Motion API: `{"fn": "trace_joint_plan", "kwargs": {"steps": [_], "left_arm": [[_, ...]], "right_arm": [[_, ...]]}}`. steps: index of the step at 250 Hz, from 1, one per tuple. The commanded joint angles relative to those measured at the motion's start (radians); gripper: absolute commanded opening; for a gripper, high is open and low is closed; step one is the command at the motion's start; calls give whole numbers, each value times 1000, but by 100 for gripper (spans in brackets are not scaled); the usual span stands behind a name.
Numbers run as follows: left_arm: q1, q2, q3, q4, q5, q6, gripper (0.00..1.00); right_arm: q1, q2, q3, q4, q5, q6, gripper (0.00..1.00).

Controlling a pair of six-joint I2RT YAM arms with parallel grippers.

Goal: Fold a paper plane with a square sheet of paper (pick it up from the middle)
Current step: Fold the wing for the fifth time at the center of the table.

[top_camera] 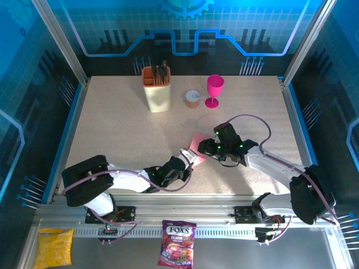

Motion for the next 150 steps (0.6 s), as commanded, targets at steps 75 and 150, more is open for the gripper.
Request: {"fn": "trace_joint_plan", "kwargs": {"steps": [75, 150], "left_arm": [[31, -21, 43, -138, 128, -80, 0], [95, 75, 140, -117, 192, -72, 0]], "right_arm": [[-29, -12, -66, -21, -24, -19, 47], [-39, -2, -110, 6, -19, -14, 42]]}}
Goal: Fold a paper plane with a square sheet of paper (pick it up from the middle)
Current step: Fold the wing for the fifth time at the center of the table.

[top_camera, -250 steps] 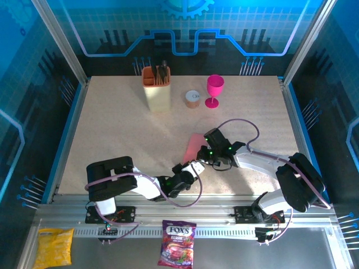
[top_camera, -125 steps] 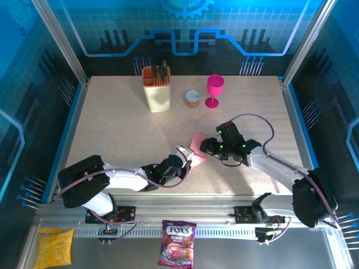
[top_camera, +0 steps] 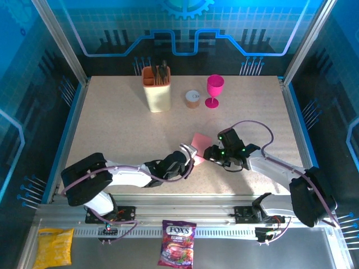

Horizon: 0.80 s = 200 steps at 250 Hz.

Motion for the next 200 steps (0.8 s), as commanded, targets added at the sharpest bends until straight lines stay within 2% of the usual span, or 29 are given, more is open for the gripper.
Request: {"fn": "trace_joint_plan", "kwargs": {"steps": [1, 113, 200], "left_arm": [[34, 48, 51, 1, 55, -8, 0], [145, 177, 96, 21, 94, 3, 0], [182, 203, 53, 57, 110, -11, 0]], "right_arm": [[-15, 10, -18, 20, -6, 7, 42], [-25, 45, -35, 70, -36, 5, 42], [-25, 146, -14, 206, -121, 8, 49]]}}
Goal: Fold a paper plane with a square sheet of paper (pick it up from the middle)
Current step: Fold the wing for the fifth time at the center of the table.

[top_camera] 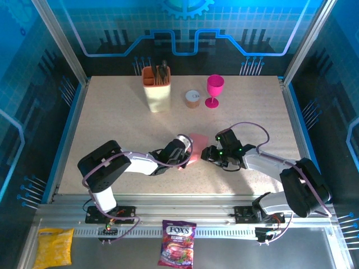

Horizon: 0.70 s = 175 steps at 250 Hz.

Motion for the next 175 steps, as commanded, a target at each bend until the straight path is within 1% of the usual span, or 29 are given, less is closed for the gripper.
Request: {"fn": "trace_joint_plan", "kwargs": {"steps": [1, 62, 100, 111, 123, 144, 160, 175], "left_arm": [[12, 16, -28, 41, 25, -13, 0], [15, 14, -36, 53, 31, -15, 0], [19, 14, -37, 54, 34, -18, 0], [18, 12, -37, 53, 37, -19, 0], [19, 4, -36, 50, 38, -23, 0], [29, -25, -30, 37, 62, -46, 0], [35, -67, -31, 26, 80, -72, 9], [38, -115, -31, 2, 100, -95, 20]], "right_arm": [[-12, 38, 10, 76, -57, 7, 49], [0, 119, 47, 131, -80, 13, 49], [3, 149, 57, 162, -92, 15, 45], [5, 155, 58, 168, -98, 16, 42], [7, 158, 60, 171, -100, 14, 36], [10, 163, 53, 171, -92, 17, 22], [11, 163, 45, 169, -81, 23, 8], [11, 163, 33, 175, -74, 29, 2]]}}
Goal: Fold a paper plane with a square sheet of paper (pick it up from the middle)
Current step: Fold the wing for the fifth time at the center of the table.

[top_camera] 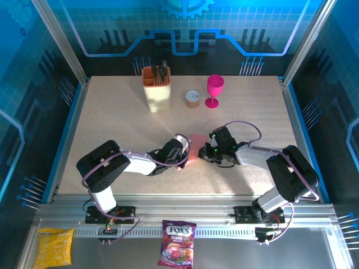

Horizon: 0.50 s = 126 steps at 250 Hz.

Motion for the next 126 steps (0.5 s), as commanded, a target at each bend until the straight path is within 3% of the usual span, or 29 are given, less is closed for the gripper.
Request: {"fn": "trace_joint_plan", "kwargs": {"steps": [1, 25, 44, 95, 126], "left_arm": [[13, -101, -5, -21, 59, -69, 21], [14, -177, -23, -45, 93, -117, 39], [13, -231, -50, -55, 129, -157, 41], [4, -320, -152, -52, 261, -235, 22], [-19, -323, -186, -38, 309, -252, 16]], "right_arm": [[8, 10, -5, 17, 7, 10, 2], [18, 3, -24, 23, 24, 21, 0], [30, -5, -34, 25, 42, 33, 0], [69, -16, -47, 30, 84, 65, 0], [77, -9, -50, 40, 92, 79, 0]]}}
